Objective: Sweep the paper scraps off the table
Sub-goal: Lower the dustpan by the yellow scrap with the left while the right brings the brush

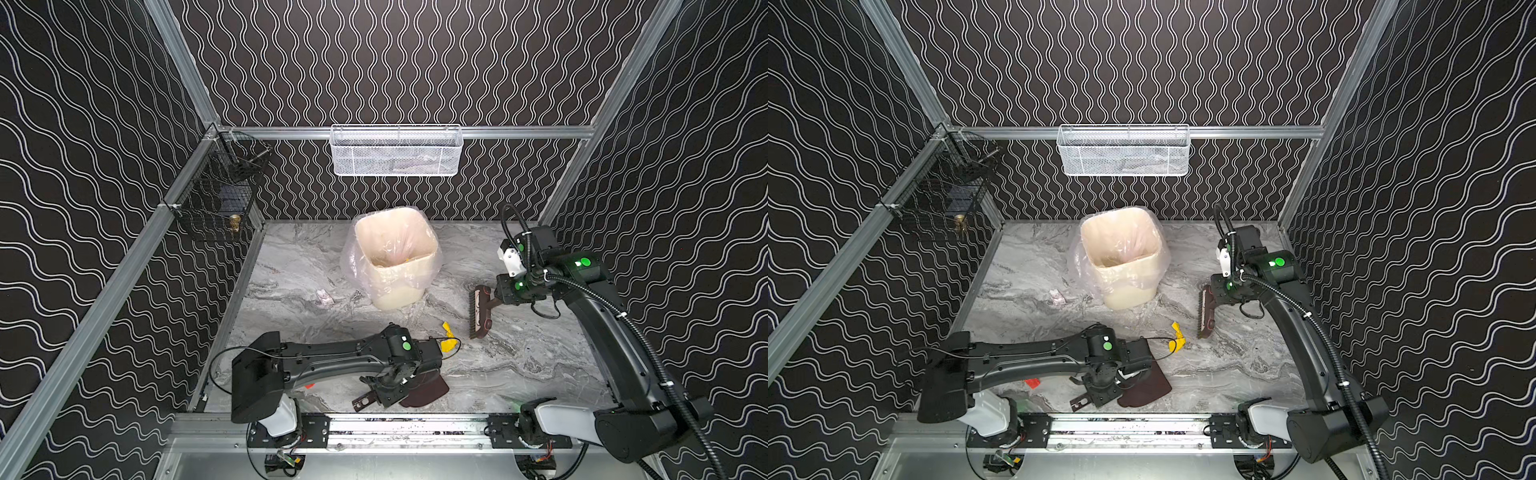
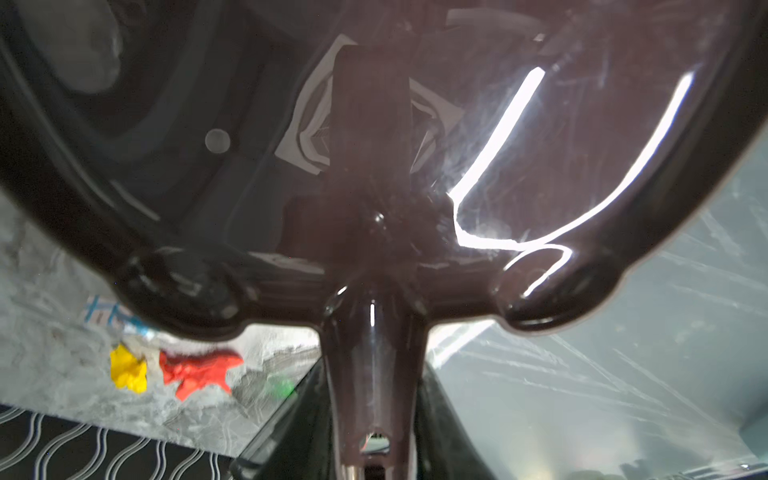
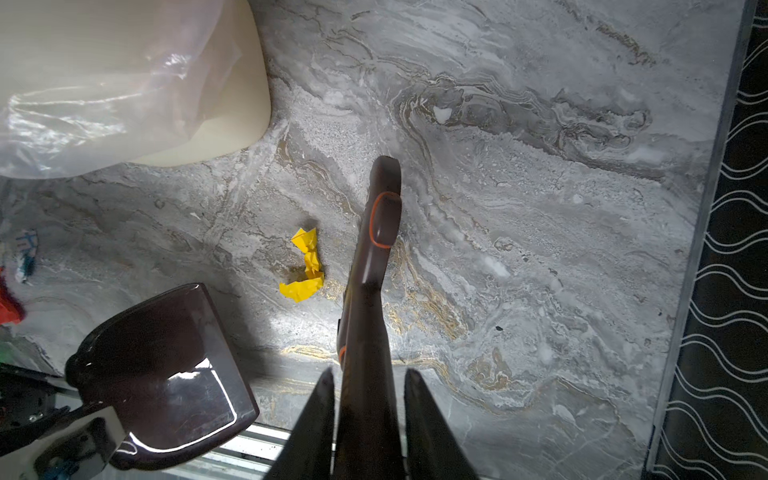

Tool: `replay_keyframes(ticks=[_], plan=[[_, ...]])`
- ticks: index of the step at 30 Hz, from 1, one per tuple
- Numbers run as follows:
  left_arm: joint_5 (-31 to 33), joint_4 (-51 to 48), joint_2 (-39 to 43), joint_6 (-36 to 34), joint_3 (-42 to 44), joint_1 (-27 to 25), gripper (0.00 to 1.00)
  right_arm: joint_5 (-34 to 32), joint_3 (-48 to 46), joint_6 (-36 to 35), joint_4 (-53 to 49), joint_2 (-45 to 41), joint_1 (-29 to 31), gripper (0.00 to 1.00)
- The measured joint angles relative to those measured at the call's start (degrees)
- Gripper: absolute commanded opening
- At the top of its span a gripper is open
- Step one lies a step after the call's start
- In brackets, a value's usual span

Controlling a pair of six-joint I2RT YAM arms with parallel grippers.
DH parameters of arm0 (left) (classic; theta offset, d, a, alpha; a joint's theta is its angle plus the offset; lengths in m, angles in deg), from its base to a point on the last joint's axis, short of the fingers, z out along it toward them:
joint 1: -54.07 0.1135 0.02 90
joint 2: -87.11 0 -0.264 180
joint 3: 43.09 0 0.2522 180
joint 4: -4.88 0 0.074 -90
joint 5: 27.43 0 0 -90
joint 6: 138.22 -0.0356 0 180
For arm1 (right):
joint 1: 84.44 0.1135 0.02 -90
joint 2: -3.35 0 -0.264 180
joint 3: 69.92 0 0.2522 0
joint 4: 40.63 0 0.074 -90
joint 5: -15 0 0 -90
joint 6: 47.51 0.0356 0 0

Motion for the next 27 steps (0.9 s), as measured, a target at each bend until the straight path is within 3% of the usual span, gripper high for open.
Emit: replay_keyframes(ticks=[27], plan=[[0.1, 4.7, -9.2, -12.7, -3.0, 10.9, 0.0, -5.2, 0.4, -3.8, 0.3, 10.6, 17.4, 0.0]])
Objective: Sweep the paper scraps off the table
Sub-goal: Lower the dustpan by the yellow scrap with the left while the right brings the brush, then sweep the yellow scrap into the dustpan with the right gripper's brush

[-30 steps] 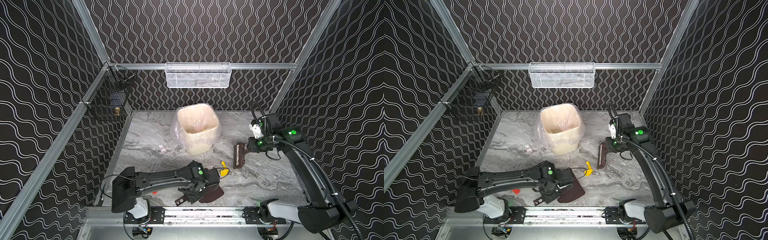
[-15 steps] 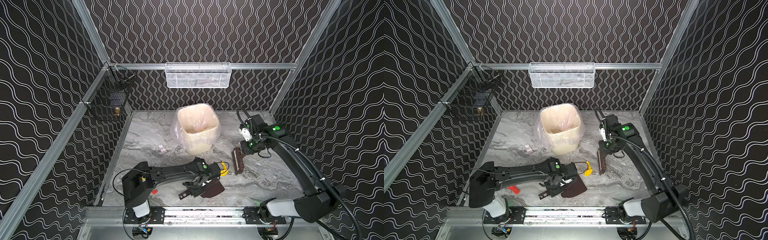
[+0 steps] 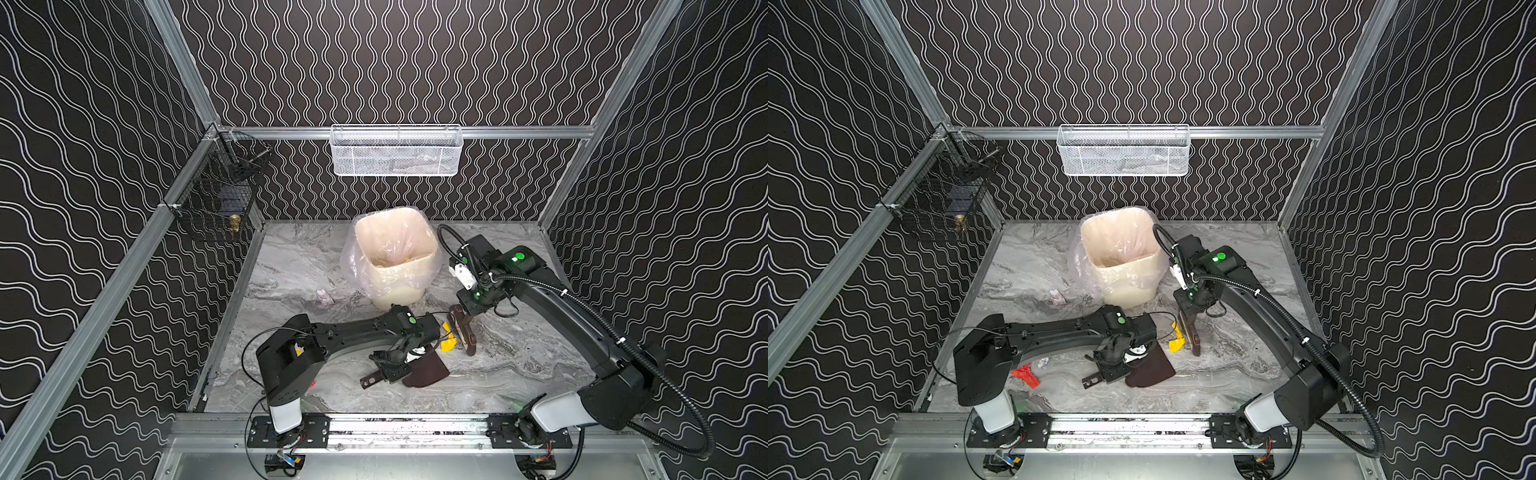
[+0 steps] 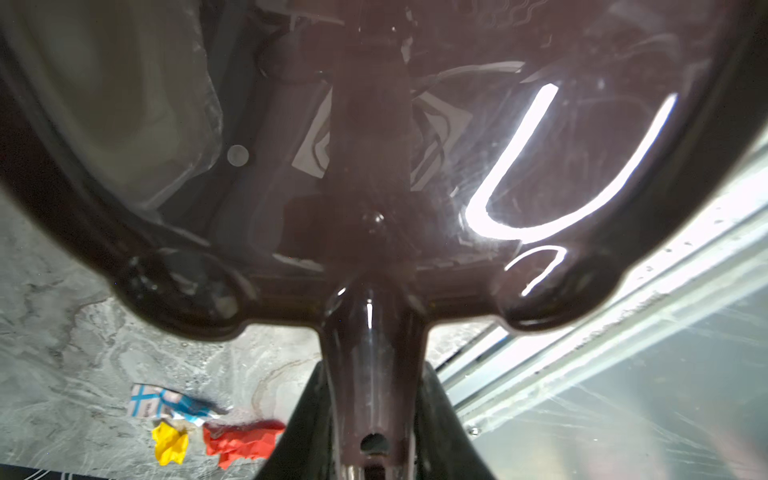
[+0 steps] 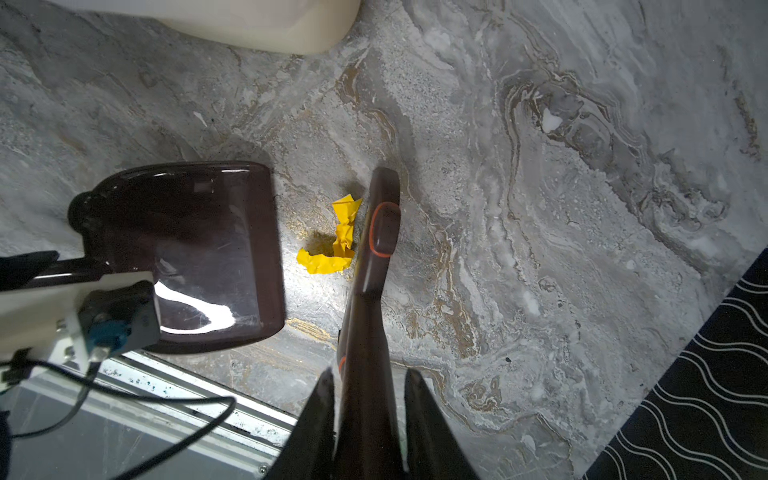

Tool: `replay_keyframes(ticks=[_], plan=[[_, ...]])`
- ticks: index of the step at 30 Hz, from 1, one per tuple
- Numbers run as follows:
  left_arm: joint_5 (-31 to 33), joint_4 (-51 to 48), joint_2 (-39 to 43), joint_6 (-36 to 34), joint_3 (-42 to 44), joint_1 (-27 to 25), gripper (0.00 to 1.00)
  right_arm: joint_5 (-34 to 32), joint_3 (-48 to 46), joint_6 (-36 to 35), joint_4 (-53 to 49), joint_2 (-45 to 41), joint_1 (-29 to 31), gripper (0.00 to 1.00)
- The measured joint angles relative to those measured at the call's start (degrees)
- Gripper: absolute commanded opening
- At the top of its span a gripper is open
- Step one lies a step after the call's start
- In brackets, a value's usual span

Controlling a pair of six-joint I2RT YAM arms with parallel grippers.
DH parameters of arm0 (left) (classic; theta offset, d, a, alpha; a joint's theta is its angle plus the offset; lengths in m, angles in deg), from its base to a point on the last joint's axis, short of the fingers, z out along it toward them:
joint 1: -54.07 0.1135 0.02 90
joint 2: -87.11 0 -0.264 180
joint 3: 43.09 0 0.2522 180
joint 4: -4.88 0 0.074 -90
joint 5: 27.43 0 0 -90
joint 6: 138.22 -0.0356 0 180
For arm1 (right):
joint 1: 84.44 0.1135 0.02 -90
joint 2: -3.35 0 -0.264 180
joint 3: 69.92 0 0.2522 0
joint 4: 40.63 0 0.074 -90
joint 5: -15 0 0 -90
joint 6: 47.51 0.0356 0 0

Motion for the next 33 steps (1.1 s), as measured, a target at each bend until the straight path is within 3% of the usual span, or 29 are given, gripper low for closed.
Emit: replay_keyframes(ticks=[8, 22, 26, 33], plan=[[-0.4, 1.3, -1.7, -1.6, 0.0, 1.0, 0.0, 0.8, 2.7, 0.4, -1.1, 2.5, 5.0, 0.0], [-0.6, 3.8, 0.1, -1.4, 2.3, 1.5, 0.0, 14.4, 4.7, 6.5, -1.9, 1.0, 8.2, 0.0], [-0.6, 5.3, 2.3, -1.0, 4.0, 1.5, 0.0, 14.6, 4.1, 7.0, -2.3, -0.4, 6.4, 0.0], [-0.6, 8.0, 9.2, 1.5, 8.3, 1.6, 0.0, 13.6, 5.8, 7.2, -4.0, -4.3, -2.7, 0.0]])
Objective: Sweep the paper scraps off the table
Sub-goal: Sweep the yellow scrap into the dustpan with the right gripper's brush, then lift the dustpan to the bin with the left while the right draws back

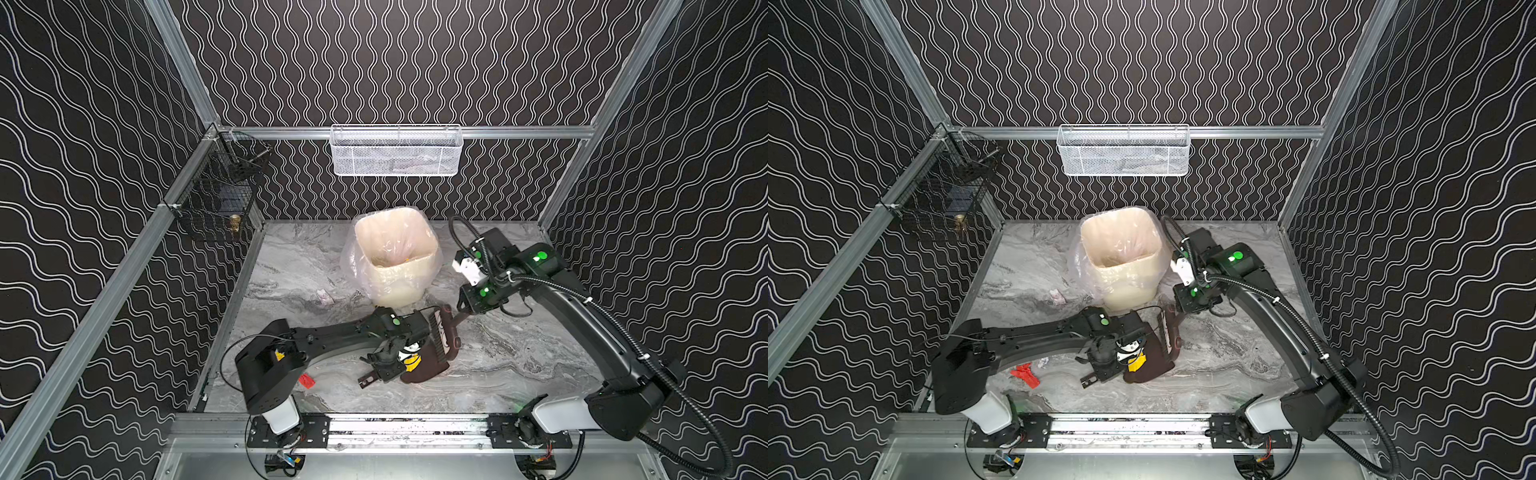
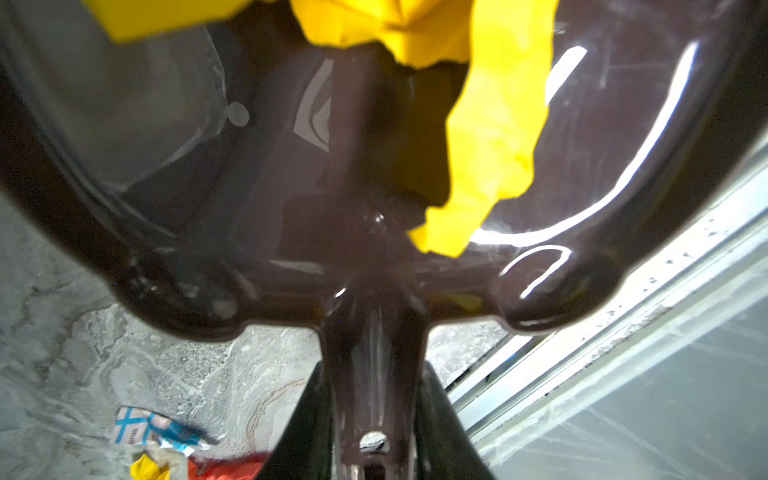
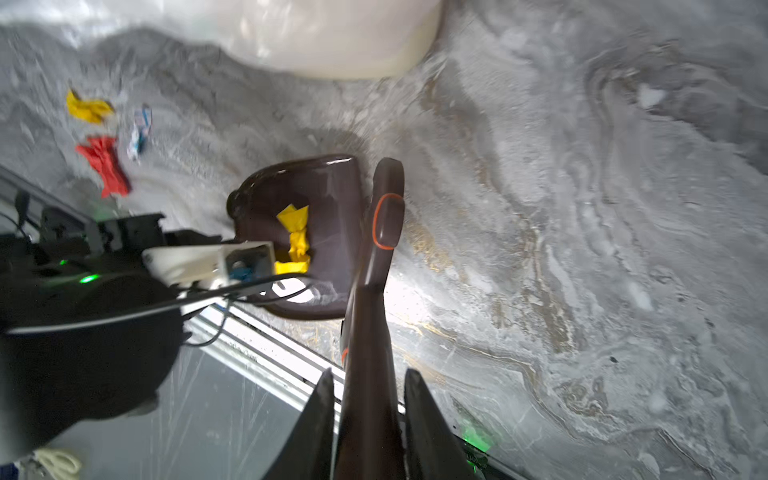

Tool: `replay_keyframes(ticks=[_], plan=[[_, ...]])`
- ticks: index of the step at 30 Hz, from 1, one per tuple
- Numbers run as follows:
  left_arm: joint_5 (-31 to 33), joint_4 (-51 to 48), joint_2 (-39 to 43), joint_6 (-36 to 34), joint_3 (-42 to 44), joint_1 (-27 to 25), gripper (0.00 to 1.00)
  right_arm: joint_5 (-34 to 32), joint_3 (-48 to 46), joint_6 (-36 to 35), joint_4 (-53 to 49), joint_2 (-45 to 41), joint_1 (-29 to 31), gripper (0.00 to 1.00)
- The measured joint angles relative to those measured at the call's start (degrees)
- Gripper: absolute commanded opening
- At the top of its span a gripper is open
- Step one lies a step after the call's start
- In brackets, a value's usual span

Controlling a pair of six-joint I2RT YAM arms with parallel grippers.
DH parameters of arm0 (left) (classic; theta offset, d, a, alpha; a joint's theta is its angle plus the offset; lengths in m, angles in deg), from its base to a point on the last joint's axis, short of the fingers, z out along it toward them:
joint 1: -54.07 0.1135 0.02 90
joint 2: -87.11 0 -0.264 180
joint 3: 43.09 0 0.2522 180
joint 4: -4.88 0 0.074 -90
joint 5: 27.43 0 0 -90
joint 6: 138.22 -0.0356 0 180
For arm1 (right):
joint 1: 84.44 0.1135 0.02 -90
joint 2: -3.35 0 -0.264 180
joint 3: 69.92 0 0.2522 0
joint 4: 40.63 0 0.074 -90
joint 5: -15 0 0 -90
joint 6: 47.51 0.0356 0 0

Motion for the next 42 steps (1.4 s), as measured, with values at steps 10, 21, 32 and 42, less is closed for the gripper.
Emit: replay_keyframes(ticks=[10, 21, 32, 42], plan=[[0.7, -1.1, 10.2, 2.7, 0.0, -1.0, 0.0, 4.5, -0.6, -2.9, 0.6, -5.3, -16.5, 0.0], [3.0, -13.9, 18.8, 10.6, -9.0, -4.7, 0.0, 9.4, -3.7, -4.0, 4.0, -6.5, -23.8, 0.0], [6.3, -25.6, 20.7, 14.5, -21.4, 2.1, 0.0, 12.3, -6.0, -3.7, 6.6, -7.8, -25.1, 0.0], [6.8, -34.4, 17.1, 12.5, -34.5, 11.8, 0.0, 13.8, -8.2, -3.2, 7.3, -9.7, -26.2, 0.0]])
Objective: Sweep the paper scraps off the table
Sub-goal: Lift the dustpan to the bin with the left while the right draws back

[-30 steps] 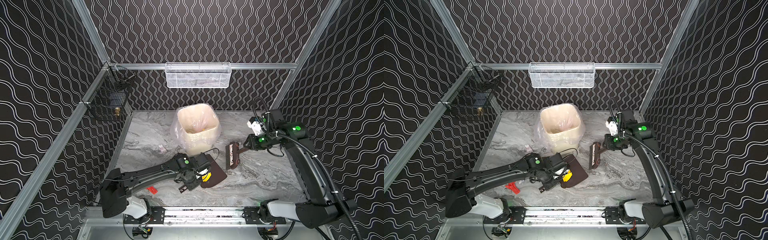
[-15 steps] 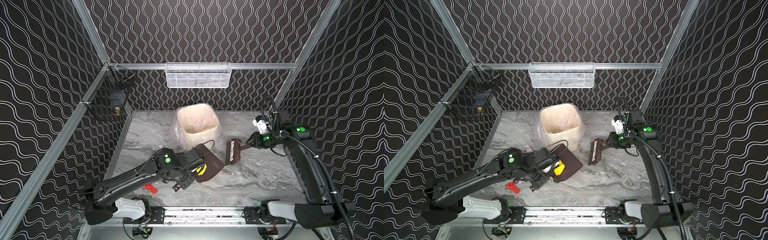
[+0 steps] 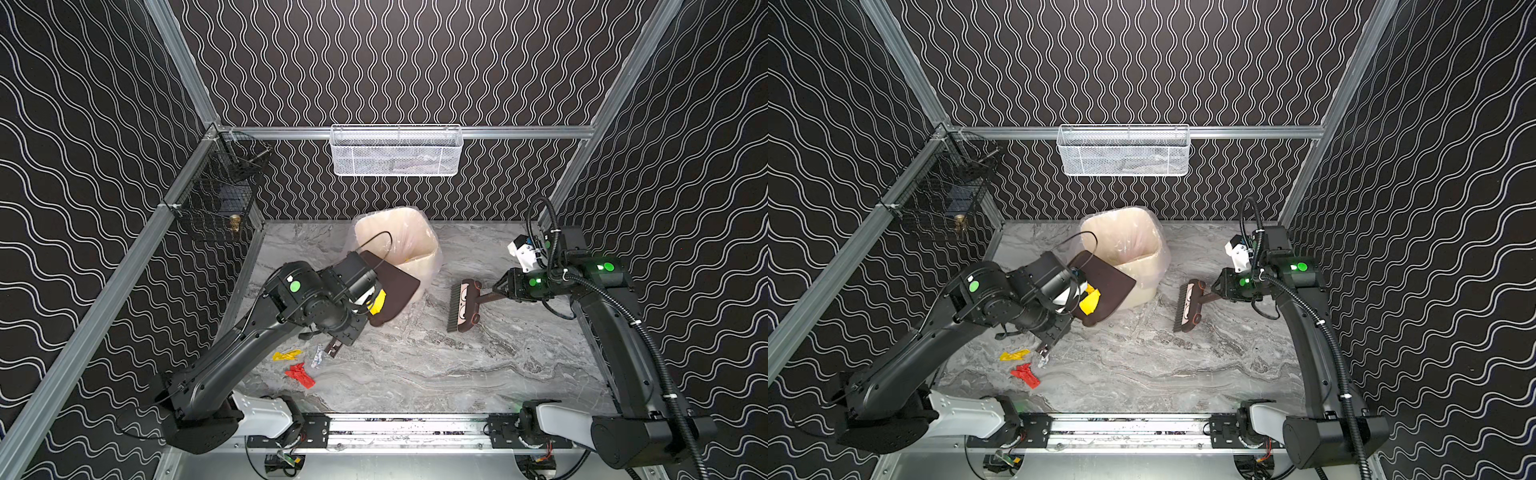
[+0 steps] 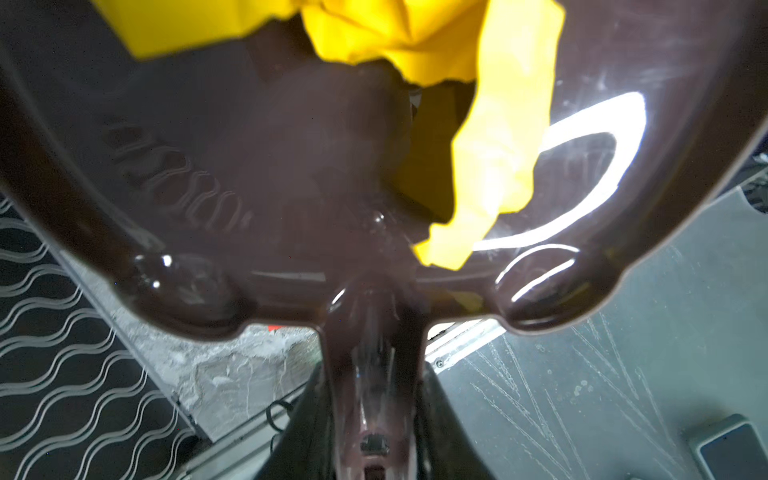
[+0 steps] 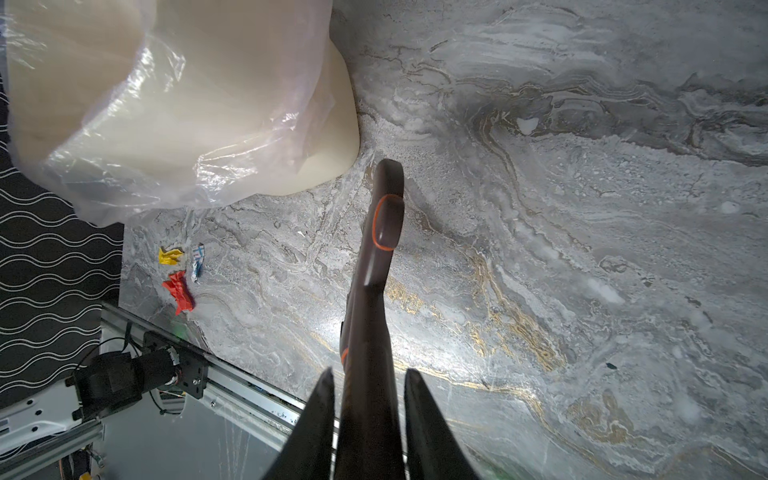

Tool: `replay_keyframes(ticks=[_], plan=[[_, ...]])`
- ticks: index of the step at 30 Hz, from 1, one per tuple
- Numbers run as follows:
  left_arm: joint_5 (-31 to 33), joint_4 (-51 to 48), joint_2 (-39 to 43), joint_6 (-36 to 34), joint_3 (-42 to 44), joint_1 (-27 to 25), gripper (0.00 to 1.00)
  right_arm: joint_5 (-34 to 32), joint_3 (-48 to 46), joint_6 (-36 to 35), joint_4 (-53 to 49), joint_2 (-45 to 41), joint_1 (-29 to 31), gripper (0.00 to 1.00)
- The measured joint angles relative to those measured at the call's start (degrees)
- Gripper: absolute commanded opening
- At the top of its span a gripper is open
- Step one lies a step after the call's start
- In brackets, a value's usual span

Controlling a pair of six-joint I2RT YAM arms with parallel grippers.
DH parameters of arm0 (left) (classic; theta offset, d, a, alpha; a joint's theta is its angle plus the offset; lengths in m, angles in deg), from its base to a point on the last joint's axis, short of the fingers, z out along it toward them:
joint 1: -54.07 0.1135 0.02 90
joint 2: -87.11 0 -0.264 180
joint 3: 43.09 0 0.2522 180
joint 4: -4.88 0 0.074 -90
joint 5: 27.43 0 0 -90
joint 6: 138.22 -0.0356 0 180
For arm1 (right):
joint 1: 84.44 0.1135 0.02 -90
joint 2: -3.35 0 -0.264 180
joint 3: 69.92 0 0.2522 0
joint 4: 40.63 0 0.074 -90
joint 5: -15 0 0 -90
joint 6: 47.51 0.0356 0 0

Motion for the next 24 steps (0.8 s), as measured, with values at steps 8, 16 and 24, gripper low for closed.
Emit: replay_keyframes(ticks=[8, 16, 24], plan=[[-2.7, 0.0, -4.7, -5.5, -7.6, 12.8, 0.0, 1.2, 0.8, 0.9, 0.2, -0.1, 0.0, 0.0], [-5.6, 0.0, -10.0, -10.6, -13.0, 22.6, 0.0, 1.0, 1.5, 0.8, -0.2, 0.0, -0.1, 0.0], [-3.3, 0.0, -17.5, -12.8, -18.2, 23.7, 0.0, 1.6, 0.3, 0.9, -0.3, -0.3, -0.1, 0.0]])
